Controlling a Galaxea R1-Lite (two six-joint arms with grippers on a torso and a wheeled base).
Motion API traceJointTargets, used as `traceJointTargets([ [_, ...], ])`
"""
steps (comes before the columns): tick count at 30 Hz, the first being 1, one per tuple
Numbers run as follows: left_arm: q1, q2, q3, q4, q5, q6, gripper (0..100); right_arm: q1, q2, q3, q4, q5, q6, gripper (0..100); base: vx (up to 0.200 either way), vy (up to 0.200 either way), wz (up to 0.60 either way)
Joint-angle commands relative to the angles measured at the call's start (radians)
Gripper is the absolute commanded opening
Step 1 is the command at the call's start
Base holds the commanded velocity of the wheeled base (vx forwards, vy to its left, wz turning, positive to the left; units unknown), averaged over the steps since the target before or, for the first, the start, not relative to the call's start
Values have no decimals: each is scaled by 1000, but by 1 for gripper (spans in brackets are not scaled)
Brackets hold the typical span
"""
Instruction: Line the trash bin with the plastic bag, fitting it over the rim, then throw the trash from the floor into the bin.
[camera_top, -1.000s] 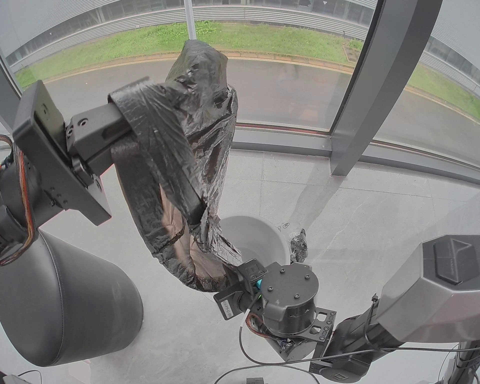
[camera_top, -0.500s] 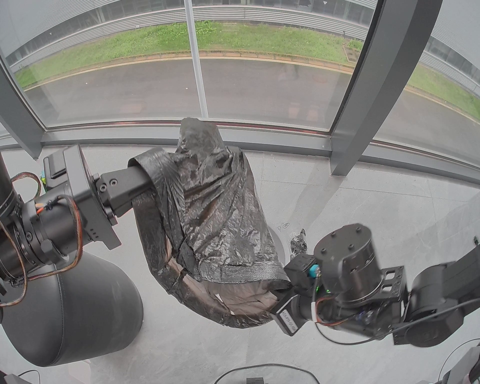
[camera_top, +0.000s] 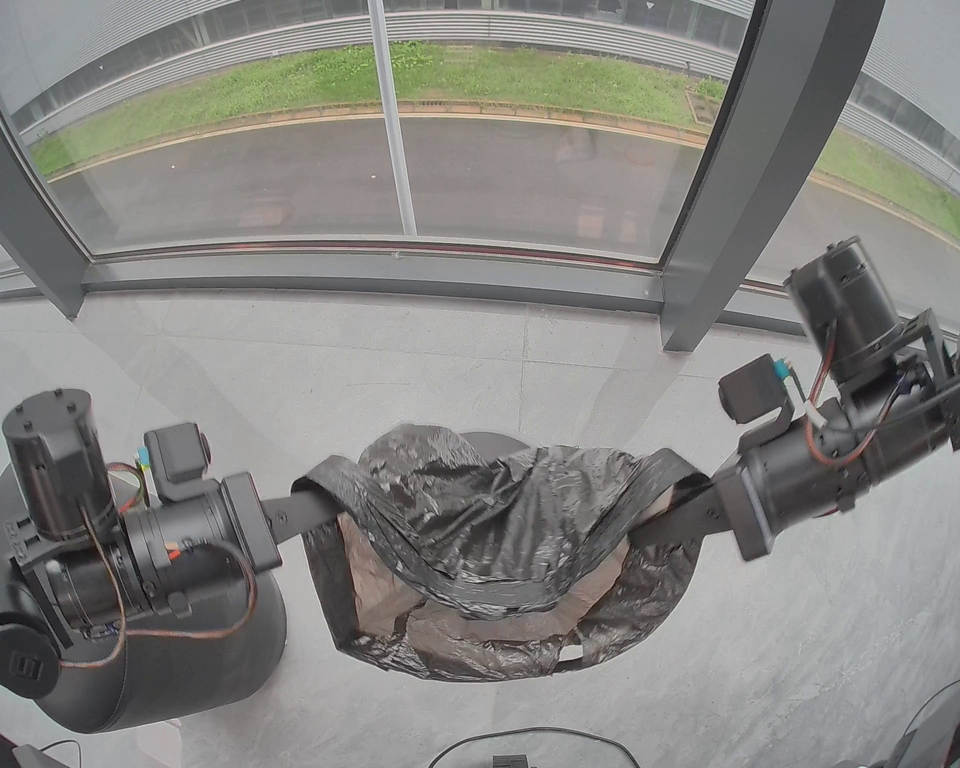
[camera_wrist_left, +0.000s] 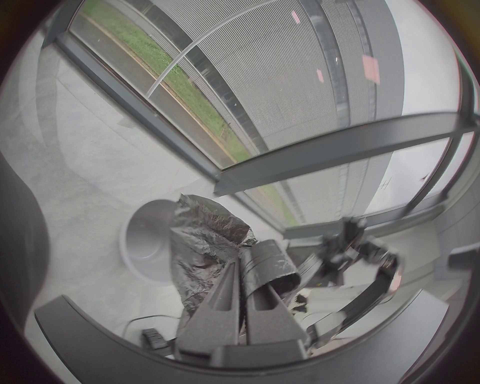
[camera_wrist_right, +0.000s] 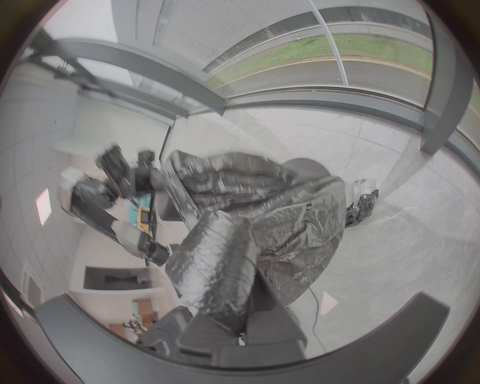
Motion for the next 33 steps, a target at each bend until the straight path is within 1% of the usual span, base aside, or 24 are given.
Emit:
traceJointTargets([
  [1,6,86,124,7,28,95,0,-133,-31,-121,90,107,36,0,0,0,0],
  [2,6,86,124,7,28,95,0,-133,-31,-121,90,107,36,0,0,0,0],
  [4,-16,86,141,30,31,95,0,-136,-19,-119,110,160,36,0,0,0,0],
  [7,-16,79,138,94,34,94,0,-138,-7,-112,113,198,34,0,0,0,0],
  [16,-8,21,128,111,35,92,0,-138,61,-104,93,200,25,0,0,0,0],
  [18,-8,13,128,111,35,91,0,-138,64,-99,78,201,25,0,0,0,0],
  [22,-5,-14,121,120,35,88,0,-130,59,-60,-2,203,34,0,0,0,0],
  [25,-5,-25,120,136,35,88,0,-127,55,-50,-21,203,39,0,0,0,0],
  [26,-5,-40,112,166,38,88,0,-111,53,-46,-22,204,48,0,0,0,0],
  [27,-5,-40,111,169,38,88,0,-110,53,-46,-22,204,48,0,0,0,0],
  [28,-5,-48,103,200,38,86,0,-82,53,-41,-22,206,63,0,0,0,0],
  [29,-5,-54,101,215,38,86,0,-72,53,-35,-24,210,76,0,0,0,0],
  [33,-5,-68,106,234,38,82,0,-35,50,-14,-30,229,90,0,0,0,0],
])
